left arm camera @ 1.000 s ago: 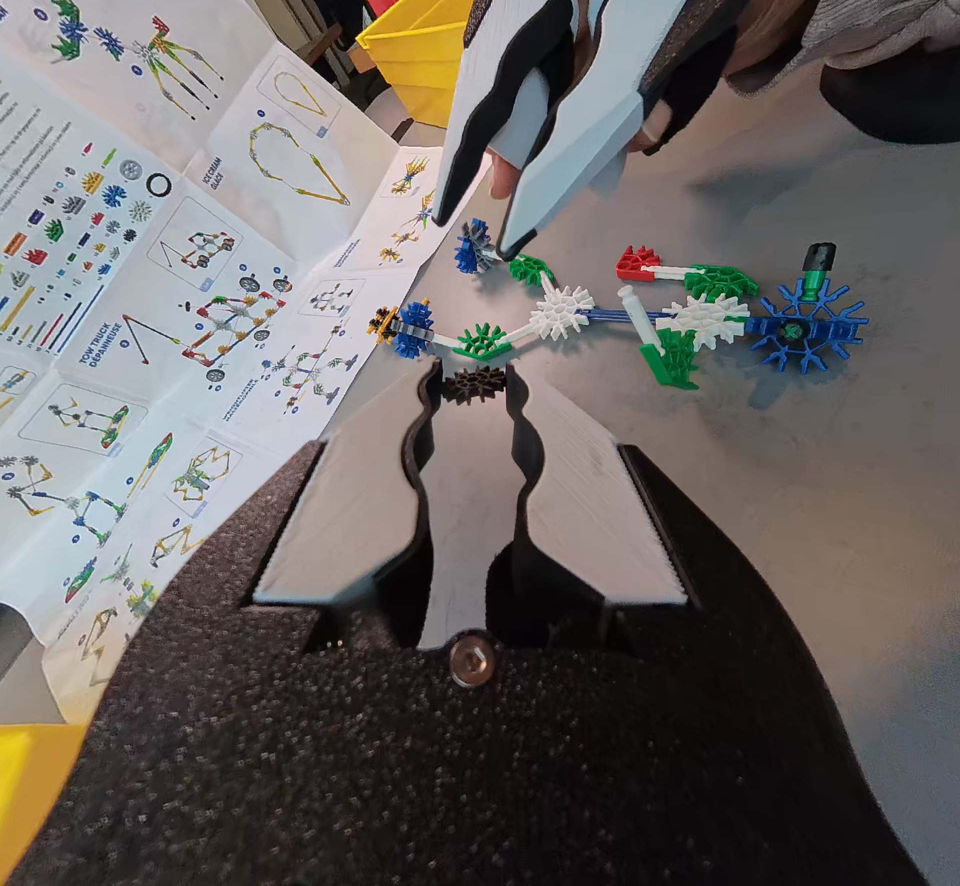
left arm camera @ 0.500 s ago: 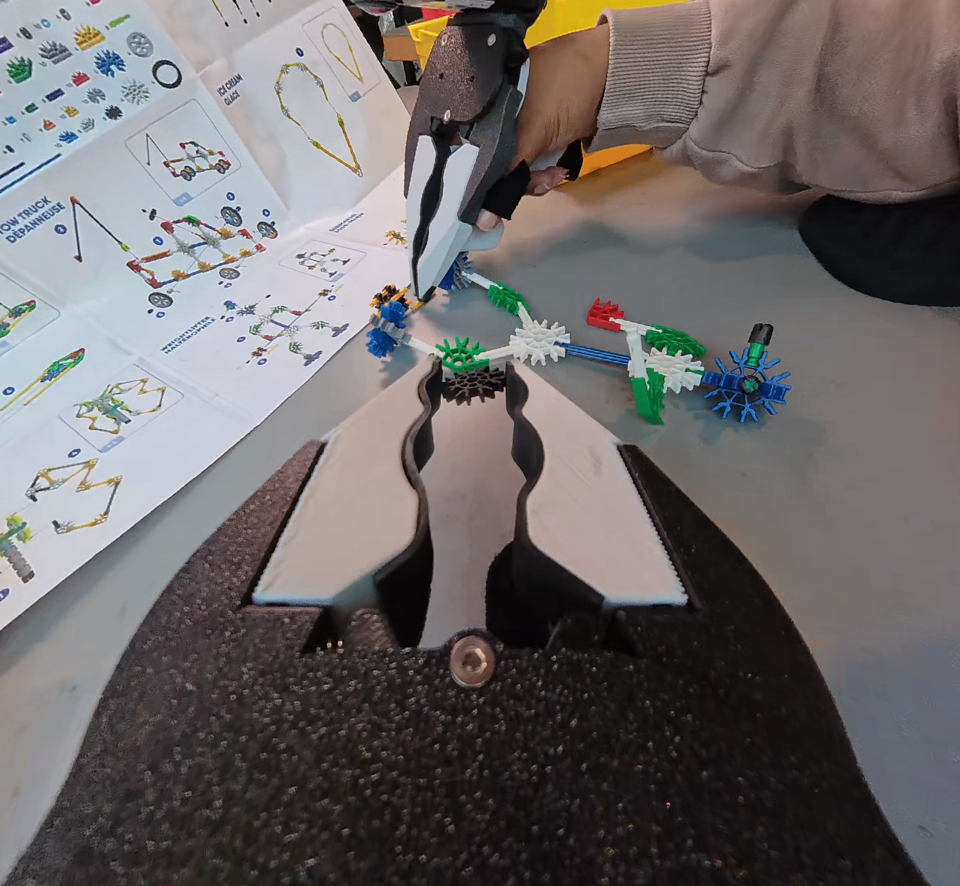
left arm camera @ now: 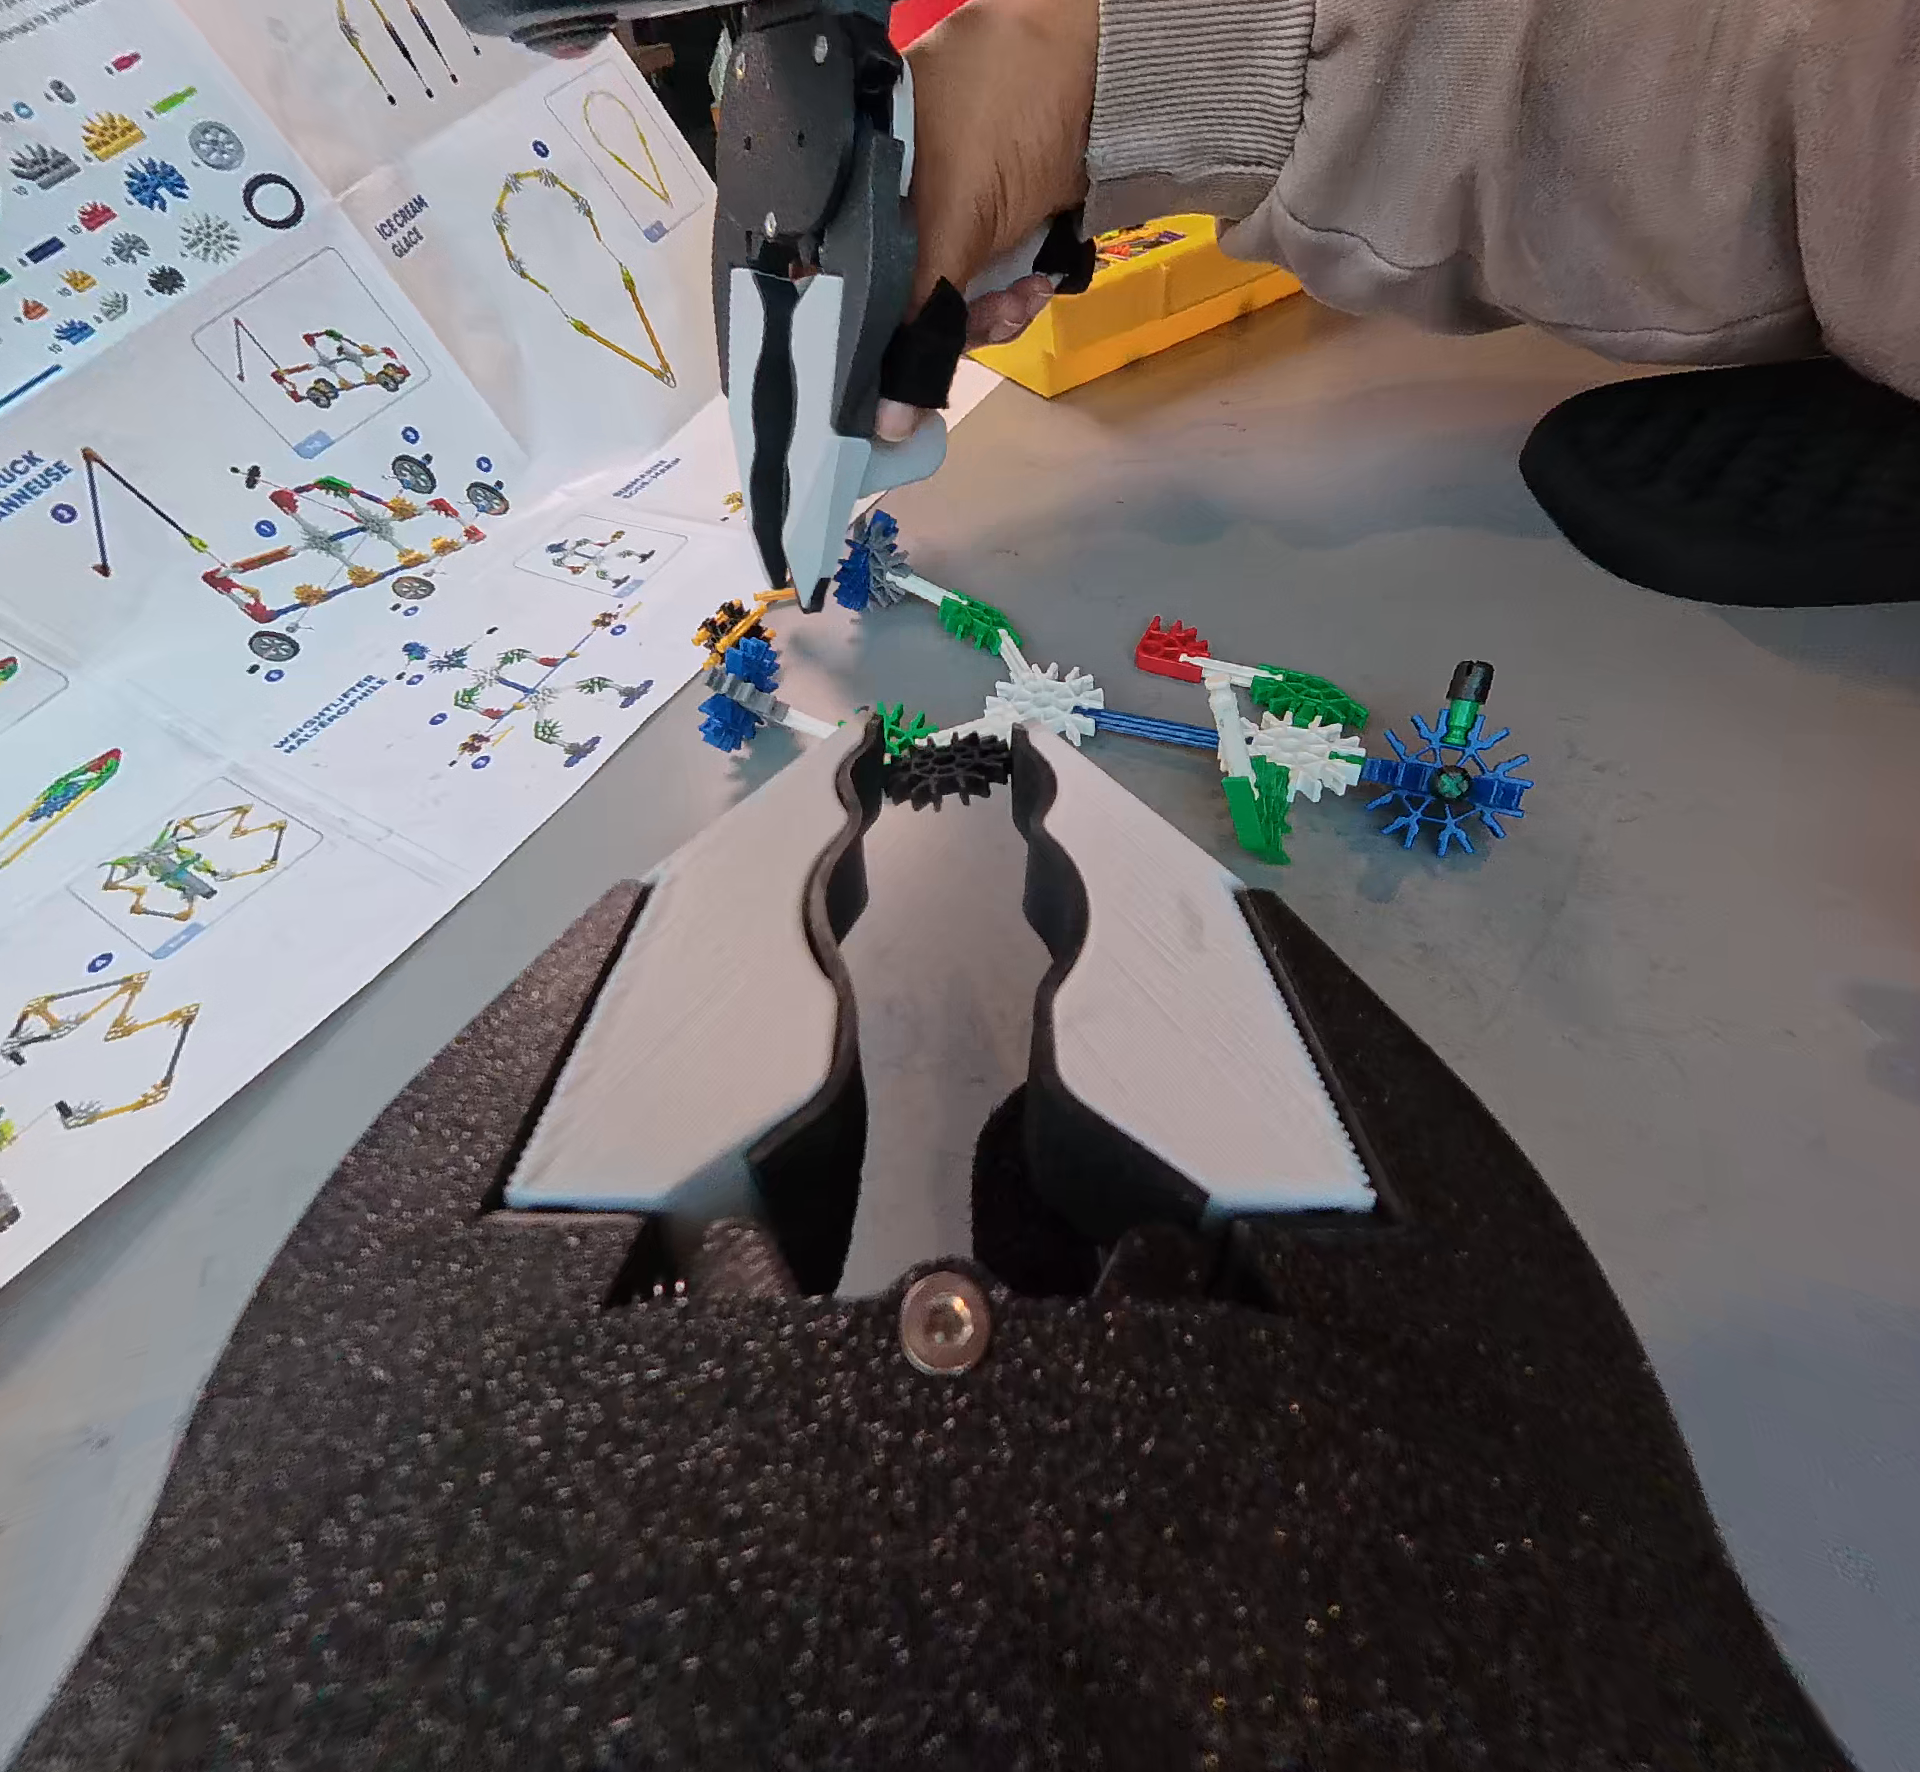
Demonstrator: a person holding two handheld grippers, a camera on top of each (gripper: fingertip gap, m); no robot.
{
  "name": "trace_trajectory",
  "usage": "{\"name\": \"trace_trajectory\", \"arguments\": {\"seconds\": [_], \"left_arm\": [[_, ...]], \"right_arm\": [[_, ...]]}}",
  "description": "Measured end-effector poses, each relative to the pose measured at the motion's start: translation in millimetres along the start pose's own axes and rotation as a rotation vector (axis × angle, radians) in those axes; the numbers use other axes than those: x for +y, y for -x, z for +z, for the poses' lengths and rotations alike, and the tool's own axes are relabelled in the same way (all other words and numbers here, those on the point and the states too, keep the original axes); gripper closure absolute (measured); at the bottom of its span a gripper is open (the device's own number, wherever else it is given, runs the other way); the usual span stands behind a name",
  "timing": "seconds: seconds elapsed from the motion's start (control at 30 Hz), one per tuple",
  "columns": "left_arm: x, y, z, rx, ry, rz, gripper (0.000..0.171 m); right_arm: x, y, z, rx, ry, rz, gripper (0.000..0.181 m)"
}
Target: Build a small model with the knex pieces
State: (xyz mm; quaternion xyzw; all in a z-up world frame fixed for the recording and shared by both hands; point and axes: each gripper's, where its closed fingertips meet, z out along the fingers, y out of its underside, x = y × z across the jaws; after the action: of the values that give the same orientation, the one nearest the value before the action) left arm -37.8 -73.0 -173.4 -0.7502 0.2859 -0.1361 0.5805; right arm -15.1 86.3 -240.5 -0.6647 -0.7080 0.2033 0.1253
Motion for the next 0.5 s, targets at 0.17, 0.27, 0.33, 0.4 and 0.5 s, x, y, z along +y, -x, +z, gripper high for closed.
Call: {"name": "trace_trajectory", "arguments": {"seconds": [0.17,0.27,0.33,0.4,0.5], "left_arm": [[0,3,-1,0.009,-0.008,-0.046,0.147],[-2,4,-2,0.013,-0.016,-0.067,0.147],[-2,5,-3,0.013,-0.016,-0.071,0.147],[-2,4,-2,0.017,-0.018,-0.073,0.147],[-2,4,-2,0.023,-0.018,-0.08,0.147]], "right_arm": [[2,-26,-1,0.06,0.026,0.096,0.161],[10,-24,8,0.064,0.076,0.089,0.164],[9,-28,9,0.099,0.078,0.075,0.178],[10,-27,9,0.104,0.086,0.065,0.179],[9,-26,8,0.133,0.093,0.021,0.18]]}}
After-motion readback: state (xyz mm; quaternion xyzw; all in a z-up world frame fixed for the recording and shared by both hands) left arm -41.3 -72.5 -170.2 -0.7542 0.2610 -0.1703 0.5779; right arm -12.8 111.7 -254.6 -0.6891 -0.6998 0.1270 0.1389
